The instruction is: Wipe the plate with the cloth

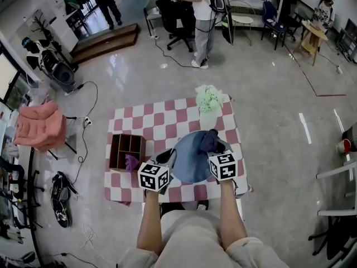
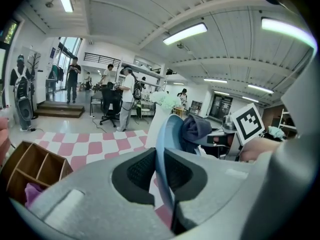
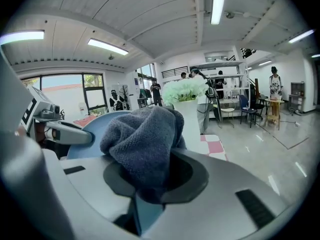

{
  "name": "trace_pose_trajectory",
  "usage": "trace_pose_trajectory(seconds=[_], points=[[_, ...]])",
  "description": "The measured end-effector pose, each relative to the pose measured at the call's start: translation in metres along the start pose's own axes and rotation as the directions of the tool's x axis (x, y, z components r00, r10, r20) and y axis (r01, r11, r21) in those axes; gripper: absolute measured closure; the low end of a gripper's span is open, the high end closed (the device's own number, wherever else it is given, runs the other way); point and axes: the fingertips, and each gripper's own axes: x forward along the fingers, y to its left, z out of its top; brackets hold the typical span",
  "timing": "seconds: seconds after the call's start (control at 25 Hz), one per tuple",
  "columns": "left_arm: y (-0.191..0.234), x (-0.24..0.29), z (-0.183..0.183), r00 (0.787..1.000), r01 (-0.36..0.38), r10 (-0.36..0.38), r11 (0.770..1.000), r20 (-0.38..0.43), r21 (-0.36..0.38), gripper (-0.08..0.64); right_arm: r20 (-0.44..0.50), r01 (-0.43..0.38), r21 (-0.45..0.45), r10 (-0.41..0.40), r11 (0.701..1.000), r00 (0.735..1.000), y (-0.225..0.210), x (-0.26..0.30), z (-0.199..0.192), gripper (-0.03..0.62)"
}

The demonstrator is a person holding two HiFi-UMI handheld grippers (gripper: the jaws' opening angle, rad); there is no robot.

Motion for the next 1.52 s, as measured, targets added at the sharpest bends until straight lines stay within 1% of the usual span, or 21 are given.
trace_pose_trajectory(seconds=[0.2,0.32,0.56,0.72,0.92,1.04,1.2,1.4,1.52], points=[[0.011,-0.009,0.004,0.998,-0.025,0.028,0.998,0.054,-0.064,0.529,-0.015,0.019,0.012,-0.019,1.000,1.000,-0.009,-0.003,-0.007,0.500],[0.022,-0.016,0.006,0.994,-0.053,0.062,0.994,0.085,-0.097,0.529,-0.039,0.018,-0.003,-0.018,1.000,0.999,-0.008,-0.002,-0.013,0.500],[0.037,-0.028,0.008,0.984,-0.105,0.126,0.982,0.130,-0.157,0.529,-0.093,-0.017,-0.043,0.013,0.999,0.996,0.004,0.000,-0.026,0.500],[0.048,-0.035,0.006,0.973,-0.134,0.170,0.968,0.158,-0.214,0.529,-0.112,-0.053,-0.068,0.046,0.996,0.993,0.017,0.000,-0.031,0.500],[0.061,-0.038,0.006,0.959,-0.158,0.217,0.944,0.183,-0.290,0.529,-0.148,-0.101,-0.100,0.086,0.990,0.985,0.033,0.001,-0.038,0.500],[0.065,-0.038,0.005,0.952,-0.165,0.240,0.926,0.192,-0.339,0.529,-0.165,-0.131,-0.124,0.110,0.984,0.980,0.044,-0.001,-0.041,0.500],[0.068,-0.035,0.002,0.950,-0.158,0.252,0.898,0.186,-0.411,0.529,-0.177,-0.182,-0.180,0.150,0.967,0.973,0.059,-0.002,-0.042,0.500],[0.066,-0.030,0.001,0.948,-0.147,0.254,0.884,0.191,-0.443,0.529,-0.198,-0.217,-0.207,0.177,0.954,0.964,0.071,-0.002,-0.047,0.500],[0.061,-0.027,0.003,0.951,-0.135,0.243,0.883,0.192,-0.450,0.529,-0.209,-0.237,-0.225,0.190,0.945,0.959,0.077,-0.001,-0.048,0.500]])
